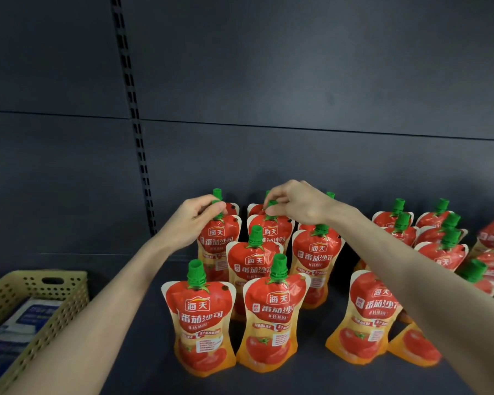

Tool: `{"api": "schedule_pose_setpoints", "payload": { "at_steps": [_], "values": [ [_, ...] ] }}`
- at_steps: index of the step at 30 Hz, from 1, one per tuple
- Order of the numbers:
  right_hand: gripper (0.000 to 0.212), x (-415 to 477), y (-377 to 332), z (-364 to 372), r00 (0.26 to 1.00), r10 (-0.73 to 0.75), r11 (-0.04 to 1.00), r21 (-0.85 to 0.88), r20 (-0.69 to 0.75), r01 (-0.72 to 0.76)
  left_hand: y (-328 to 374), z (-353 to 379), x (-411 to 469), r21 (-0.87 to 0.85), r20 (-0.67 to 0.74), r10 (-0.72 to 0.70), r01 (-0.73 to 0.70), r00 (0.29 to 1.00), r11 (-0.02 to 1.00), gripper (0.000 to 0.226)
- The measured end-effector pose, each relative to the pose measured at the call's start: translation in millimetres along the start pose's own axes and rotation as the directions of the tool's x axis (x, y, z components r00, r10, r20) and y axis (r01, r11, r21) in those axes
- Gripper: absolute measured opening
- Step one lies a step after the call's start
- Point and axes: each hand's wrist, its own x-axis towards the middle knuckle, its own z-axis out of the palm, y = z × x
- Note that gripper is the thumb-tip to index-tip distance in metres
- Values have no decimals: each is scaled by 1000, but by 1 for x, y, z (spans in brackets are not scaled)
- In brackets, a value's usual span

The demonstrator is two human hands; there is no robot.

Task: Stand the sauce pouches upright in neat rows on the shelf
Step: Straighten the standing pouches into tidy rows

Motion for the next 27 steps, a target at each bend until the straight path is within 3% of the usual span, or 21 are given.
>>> {"api": "schedule_pose_setpoints", "payload": {
  "at_steps": [15,20,27],
  "values": [
    [22,-2,0,1,999,30,999,-39,-14,-31,1,0,-1,-64,8,0,0,1000,998,18],
    [34,-9,-2,-2,995,26,999,-20,-96,-28,5,-5,-5,-68,-39,25,-28,999,997,13],
    [25,-43,-18,2,940,-77,994,42,-332,96,24,-17,-33,34,-229,81,-75,970,997,16]
  ]
}}
